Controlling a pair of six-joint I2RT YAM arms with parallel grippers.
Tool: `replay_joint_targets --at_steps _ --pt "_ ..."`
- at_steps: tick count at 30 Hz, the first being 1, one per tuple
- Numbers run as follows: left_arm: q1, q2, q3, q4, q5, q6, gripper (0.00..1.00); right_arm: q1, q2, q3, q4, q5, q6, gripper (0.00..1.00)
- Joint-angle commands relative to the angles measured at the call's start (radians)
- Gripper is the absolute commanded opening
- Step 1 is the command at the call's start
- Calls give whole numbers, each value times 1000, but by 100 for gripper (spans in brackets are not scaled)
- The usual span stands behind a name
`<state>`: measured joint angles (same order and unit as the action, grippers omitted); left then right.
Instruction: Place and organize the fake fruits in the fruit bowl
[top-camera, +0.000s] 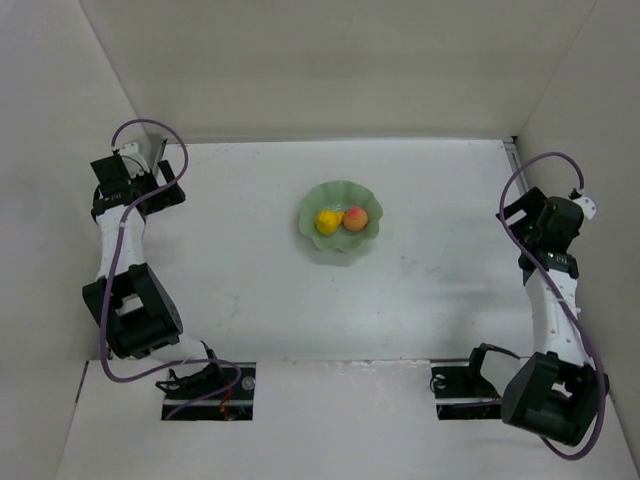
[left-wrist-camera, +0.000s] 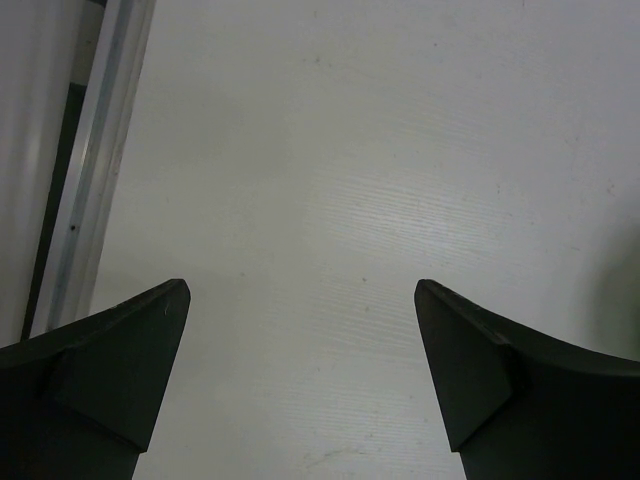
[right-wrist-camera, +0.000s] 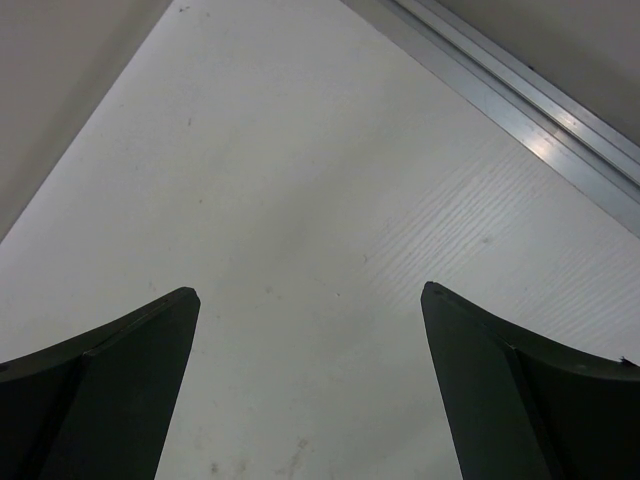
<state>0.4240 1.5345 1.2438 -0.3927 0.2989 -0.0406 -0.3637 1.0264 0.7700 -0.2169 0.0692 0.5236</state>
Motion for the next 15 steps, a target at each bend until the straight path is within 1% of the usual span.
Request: replay_joint_targets --at_steps 1,6,7,10,12,13,15 --pt "-9 -10 26 0 25 7 100 25 4 31 37 -9 -13 100" --pt "-8 -19 17 17 23 19 99 41 14 26 44 -20 -14 100" --pt "-6 -19 22 15 20 22 98 44 15 26 44 -20 -14 100" --pt "-14 -23 37 -3 11 51 97 62 24 31 44 -23 -19 100" --pt "-21 -56 17 15 20 54 100 93 38 38 47 -29 -36 100" --pt "-21 -69 -1 38 31 44 100 116 47 44 48 -35 -49 100" --pt "-24 -86 -39 81 66 70 100 172 73 60 56 -55 -83 100"
